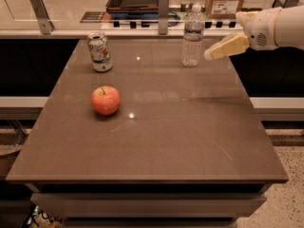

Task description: Pick water bottle

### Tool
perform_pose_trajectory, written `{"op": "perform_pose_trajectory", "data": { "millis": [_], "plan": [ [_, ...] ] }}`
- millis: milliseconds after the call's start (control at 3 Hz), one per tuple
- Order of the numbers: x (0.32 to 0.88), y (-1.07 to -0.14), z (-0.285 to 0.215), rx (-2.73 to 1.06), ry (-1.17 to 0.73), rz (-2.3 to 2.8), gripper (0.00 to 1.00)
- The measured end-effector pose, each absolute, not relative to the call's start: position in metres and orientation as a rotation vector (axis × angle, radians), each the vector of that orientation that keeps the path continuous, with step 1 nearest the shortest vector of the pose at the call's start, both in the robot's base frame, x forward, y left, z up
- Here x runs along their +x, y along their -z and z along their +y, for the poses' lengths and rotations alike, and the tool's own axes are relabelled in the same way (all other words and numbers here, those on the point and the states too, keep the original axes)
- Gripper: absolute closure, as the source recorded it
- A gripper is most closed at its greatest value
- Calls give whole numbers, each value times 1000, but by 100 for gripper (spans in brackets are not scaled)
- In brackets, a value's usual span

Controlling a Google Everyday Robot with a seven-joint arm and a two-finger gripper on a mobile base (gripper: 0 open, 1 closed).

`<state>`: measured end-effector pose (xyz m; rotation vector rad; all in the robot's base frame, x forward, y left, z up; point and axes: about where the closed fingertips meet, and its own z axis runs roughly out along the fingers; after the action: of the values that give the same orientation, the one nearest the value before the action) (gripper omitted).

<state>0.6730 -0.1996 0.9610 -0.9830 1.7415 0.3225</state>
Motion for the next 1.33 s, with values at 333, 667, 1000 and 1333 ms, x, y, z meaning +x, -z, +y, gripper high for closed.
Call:
{"op": "perform_pose_trajectory", "data": {
  "millis": [333, 667, 1000, 1333],
  "plan": [
    [673, -961, -200, -983, -323, 1741, 0],
    [692, -953, -196, -947, -350, 1740, 0],
    [717, -947, -191, -903, -385, 1729, 0],
    [735, -944, -183, -877, -415, 1709, 0]
  ]
}}
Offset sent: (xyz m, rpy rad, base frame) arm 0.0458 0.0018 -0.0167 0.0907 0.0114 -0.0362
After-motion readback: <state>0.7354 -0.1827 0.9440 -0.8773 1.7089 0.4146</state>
